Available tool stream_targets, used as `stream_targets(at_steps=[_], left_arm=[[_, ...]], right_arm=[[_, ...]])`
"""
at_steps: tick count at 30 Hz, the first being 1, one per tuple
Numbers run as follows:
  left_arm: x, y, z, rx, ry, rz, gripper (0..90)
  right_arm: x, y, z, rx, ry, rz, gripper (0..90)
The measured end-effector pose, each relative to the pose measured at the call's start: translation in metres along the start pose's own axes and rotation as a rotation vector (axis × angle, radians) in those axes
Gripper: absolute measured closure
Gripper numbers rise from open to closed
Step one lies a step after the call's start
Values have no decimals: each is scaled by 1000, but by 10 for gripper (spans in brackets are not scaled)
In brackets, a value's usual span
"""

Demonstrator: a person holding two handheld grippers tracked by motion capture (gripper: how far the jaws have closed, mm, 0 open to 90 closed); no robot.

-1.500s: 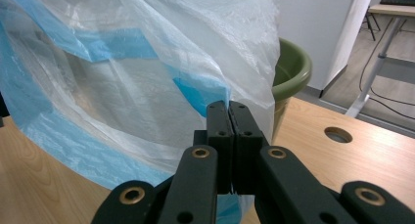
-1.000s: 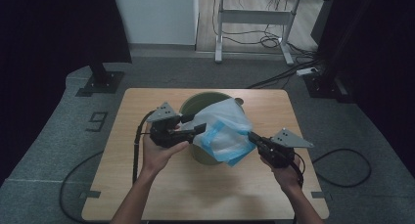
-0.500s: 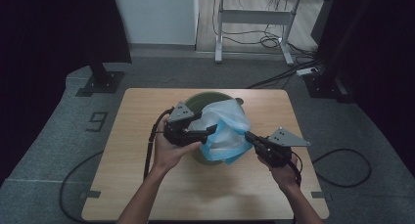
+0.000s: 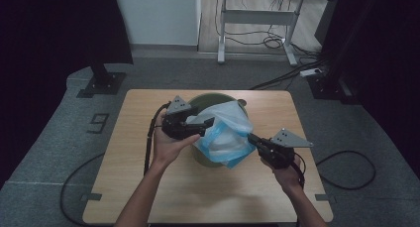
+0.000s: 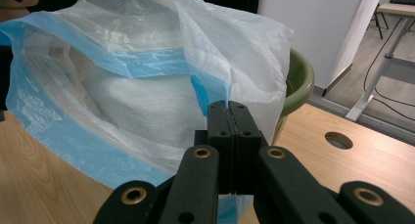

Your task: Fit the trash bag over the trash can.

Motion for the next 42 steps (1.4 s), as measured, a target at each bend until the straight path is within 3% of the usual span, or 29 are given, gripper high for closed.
stream_targets(at_steps=[10, 15, 28, 32, 34, 37, 42], left_arm=[[-6, 26, -7, 77, 7, -82, 296], [-3, 39, -13, 84, -7, -111, 334], [5, 50, -11, 97, -6, -187, 771], [8, 51, -10, 103, -4, -197, 854], [9, 50, -9, 102, 5, -200, 849], [9, 47, -10, 81, 24, -191, 766], [9, 42, -15, 37, 40, -198, 514]], right_arm=[[-4, 4, 0, -11, -3, 4, 879], [-5, 5, -2, -23, -10, 16, 879], [-3, 6, 1, -24, 3, 18, 879], [-2, 5, 2, -23, 7, 18, 879], [-1, 4, 3, -22, 12, 18, 879], [1, 3, 6, -20, 24, 19, 879], [3, 0, 9, -15, 29, 19, 879]])
Point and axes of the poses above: each handheld gripper's, and its own axes: y roughly forward along the jaws, x roughly out of its underside, z roughly to its right, the point moved 4 cm from there along y, roughly forward along the jaws, and after that the axes turned 6 degrees about x, right-handed, at the moved point
